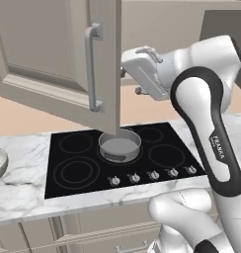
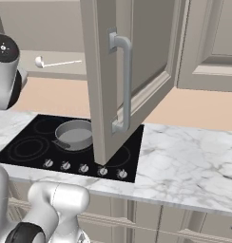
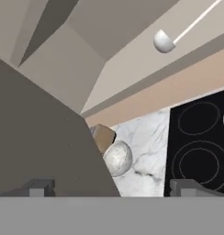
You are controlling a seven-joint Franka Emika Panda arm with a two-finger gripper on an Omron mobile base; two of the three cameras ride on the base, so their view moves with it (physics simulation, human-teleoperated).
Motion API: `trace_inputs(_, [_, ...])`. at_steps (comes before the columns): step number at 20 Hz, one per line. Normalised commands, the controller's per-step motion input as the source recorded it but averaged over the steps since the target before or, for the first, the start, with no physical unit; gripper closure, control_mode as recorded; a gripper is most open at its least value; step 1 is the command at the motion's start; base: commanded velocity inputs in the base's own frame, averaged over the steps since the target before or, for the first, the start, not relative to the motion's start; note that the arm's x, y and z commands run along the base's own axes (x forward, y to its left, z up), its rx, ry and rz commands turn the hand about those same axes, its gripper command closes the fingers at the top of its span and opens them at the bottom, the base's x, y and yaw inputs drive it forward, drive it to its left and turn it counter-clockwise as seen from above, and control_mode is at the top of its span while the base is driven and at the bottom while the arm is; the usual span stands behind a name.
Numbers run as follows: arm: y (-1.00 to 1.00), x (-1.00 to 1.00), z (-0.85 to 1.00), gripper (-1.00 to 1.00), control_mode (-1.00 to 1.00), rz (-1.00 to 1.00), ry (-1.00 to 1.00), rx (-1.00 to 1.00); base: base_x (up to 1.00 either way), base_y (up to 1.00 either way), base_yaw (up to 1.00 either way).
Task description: Open the cabinet and move the ladle to the pot. Then close the cabinet.
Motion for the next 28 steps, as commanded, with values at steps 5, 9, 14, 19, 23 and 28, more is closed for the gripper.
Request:
trace_inputs(5, [0.54, 0.13, 0.00, -1.00, -1.00, 0.13, 0.08, 0.03, 0.00, 0.00, 0.00])
trace_inputs(9, [0.60, 0.18, 0.00, -1.00, -1.00, 0.12, 0.06, 0.02, 0.00, 0.00, 0.00])
trace_inputs(14, [0.72, -0.03, 0.00, -1.00, -1.00, 0.13, 0.02, 0.00, 0.00, 0.00, 0.00])
trace_inputs(19, [0.71, -0.18, 0.00, -1.00, -1.00, 0.11, 0.00, 0.00, 0.00, 0.00, 0.00])
trace_inputs(23, [0.33, -0.01, 0.02, -1.00, -1.00, 0.04, 0.00, 0.00, 0.00, 0.00, 0.00])
trace_inputs(28, [-0.19, 0.20, 0.12, -1.00, -1.00, -0.03, -0.01, -0.07, 0.00, 0.00, 0.00])
